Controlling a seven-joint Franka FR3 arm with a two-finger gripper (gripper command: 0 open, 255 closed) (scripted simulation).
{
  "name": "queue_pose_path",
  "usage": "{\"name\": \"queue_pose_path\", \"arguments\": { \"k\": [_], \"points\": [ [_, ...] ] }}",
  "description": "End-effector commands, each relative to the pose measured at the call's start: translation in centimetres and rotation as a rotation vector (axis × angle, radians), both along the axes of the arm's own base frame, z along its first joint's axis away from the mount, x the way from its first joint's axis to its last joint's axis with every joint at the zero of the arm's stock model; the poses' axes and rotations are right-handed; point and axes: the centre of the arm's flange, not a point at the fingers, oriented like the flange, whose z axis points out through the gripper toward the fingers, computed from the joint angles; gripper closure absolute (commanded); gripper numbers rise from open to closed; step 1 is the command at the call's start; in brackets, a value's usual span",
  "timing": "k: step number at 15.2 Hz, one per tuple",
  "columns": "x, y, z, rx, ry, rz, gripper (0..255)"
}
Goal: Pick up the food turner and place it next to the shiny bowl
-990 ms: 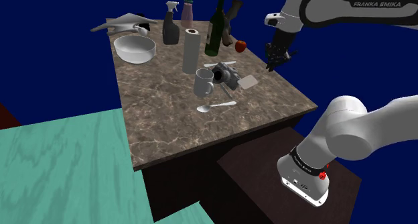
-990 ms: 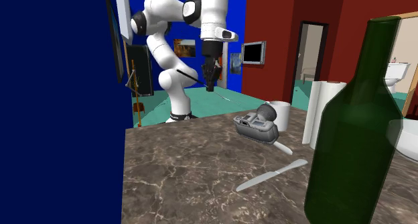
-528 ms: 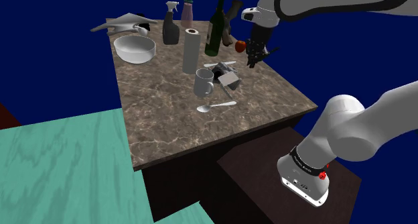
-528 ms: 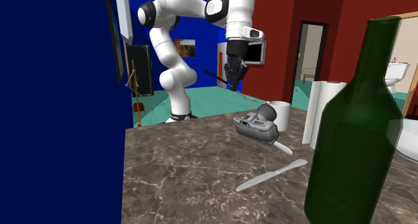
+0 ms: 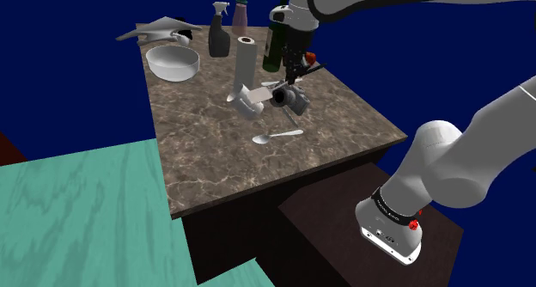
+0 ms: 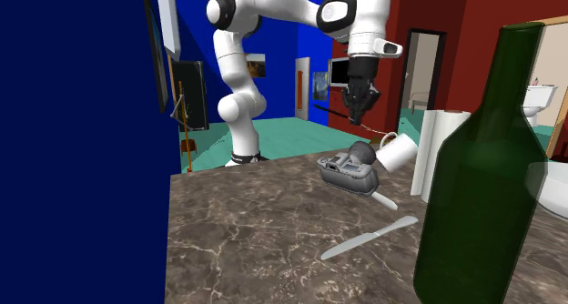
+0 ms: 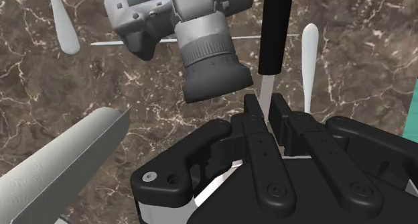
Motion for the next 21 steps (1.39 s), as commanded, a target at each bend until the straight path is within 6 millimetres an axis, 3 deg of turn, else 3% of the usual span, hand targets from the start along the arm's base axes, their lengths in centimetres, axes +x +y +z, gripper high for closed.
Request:
{"name": "queue_pose_path", "arguments": {
  "k": [1, 21],
  "points": [
    [1.6, 1.8, 0.3, 0.0, 0.0, 0.0, 255],
    [18.6, 21.9, 0.4, 0.0, 0.0, 0.0, 255]
  ]
}}
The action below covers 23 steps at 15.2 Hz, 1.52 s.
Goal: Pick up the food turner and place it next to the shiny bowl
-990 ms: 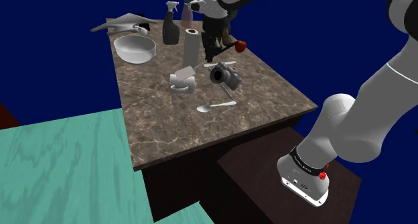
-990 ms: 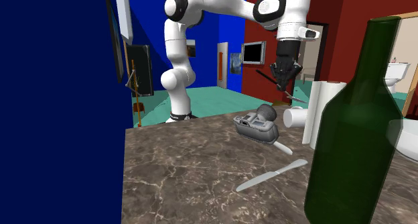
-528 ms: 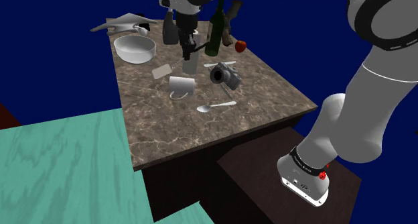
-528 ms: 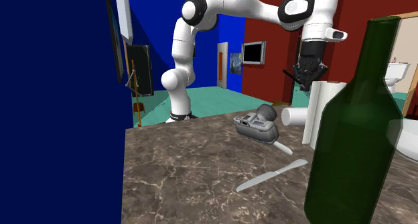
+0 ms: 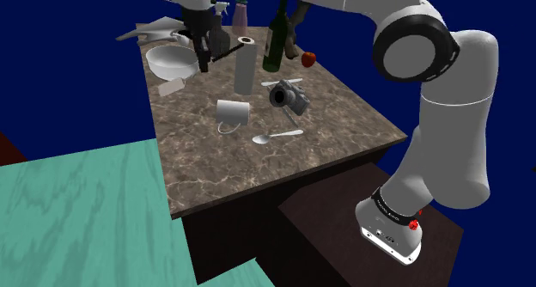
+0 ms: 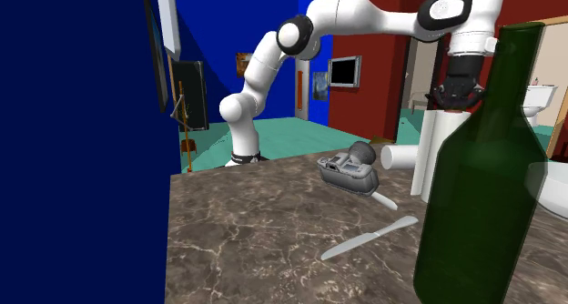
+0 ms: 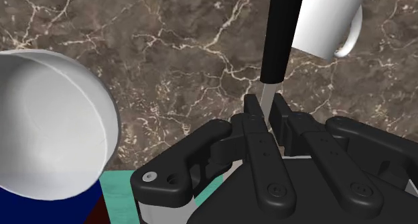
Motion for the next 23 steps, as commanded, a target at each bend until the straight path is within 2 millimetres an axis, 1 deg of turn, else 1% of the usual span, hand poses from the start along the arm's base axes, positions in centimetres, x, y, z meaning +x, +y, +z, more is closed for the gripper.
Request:
{"name": "queue_pose_path", "arguments": {
  "k": [1, 2, 23],
  "points": [
    [2.0, 1.9, 0.0, 0.0, 0.001, 0.0, 255],
    [3.1, 3.2, 0.0, 0.0, 0.001, 0.0, 255],
    [3.1, 3.2, -11.1, 0.0, 0.001, 0.0, 255]
  ]
}}
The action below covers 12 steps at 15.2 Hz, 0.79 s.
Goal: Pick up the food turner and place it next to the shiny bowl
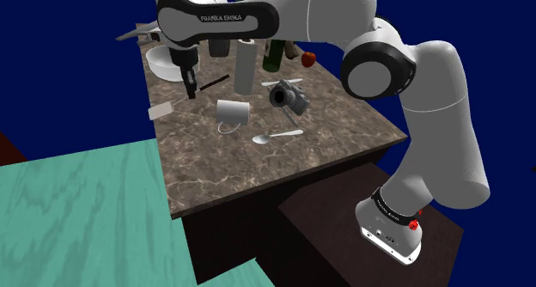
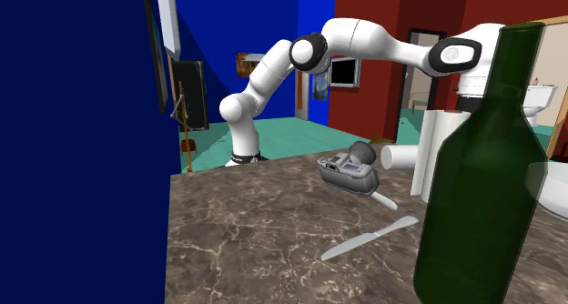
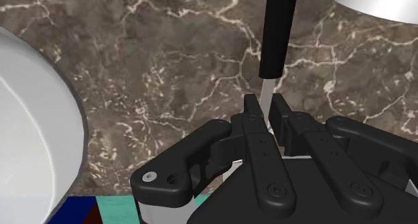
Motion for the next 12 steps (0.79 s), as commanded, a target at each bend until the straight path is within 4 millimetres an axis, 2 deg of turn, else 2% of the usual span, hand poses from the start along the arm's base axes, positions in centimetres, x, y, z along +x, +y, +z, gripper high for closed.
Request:
{"name": "queue_pose_path", "arguments": {
  "k": [1, 6, 12],
  "points": [
    [0.0, 0.0, -1.1, 0.0, -0.001, 0.0, 255],
    [0.0, 0.0, -3.8, 0.0, -0.001, 0.0, 255],
    [0.0, 0.0, -3.8, 0.0, -0.001, 0.0, 255]
  ]
}}
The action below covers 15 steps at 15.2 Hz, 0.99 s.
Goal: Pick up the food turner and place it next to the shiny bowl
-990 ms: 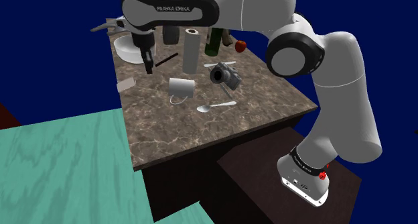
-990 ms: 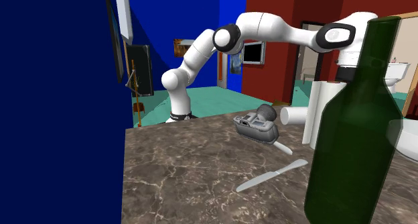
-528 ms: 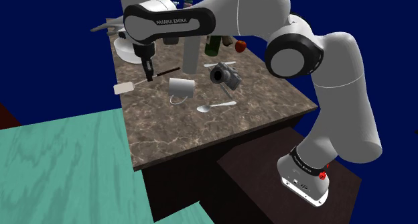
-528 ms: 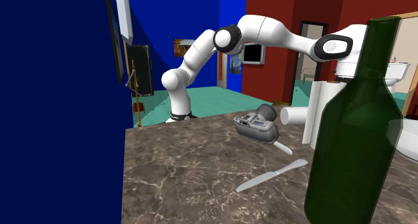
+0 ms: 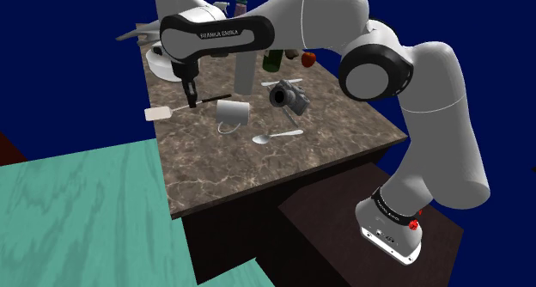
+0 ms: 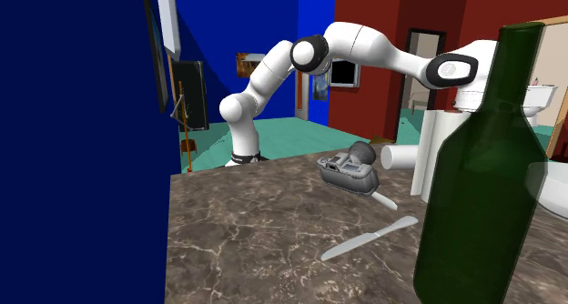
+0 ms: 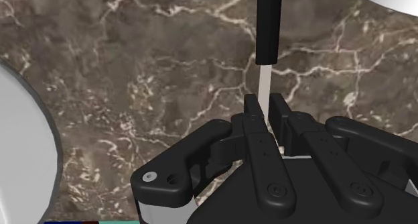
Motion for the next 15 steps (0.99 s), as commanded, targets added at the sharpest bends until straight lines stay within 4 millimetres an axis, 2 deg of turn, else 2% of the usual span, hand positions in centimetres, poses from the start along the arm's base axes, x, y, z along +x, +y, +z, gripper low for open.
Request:
{"name": "queue_pose_path", "arguments": {
  "k": [1, 2, 3, 8, 12, 15],
  "points": [
    [0.0, 0.0, 0.0, 0.0, 0.0, 0.0, 255],
    [0.0, 0.0, 0.0, 0.0, 0.0, 0.0, 255],
    [0.0, 0.0, 0.0, 0.0, 0.0, 0.0, 0],
    [0.0, 0.0, 0.0, 0.0, 0.0, 0.0, 0],
    [0.1, 0.3, 5.0, 0.0, 0.0, 0.0, 0],
    [0.1, 0.3, 5.0, 0.0, 0.0, 0.0, 0]
  ]
}}
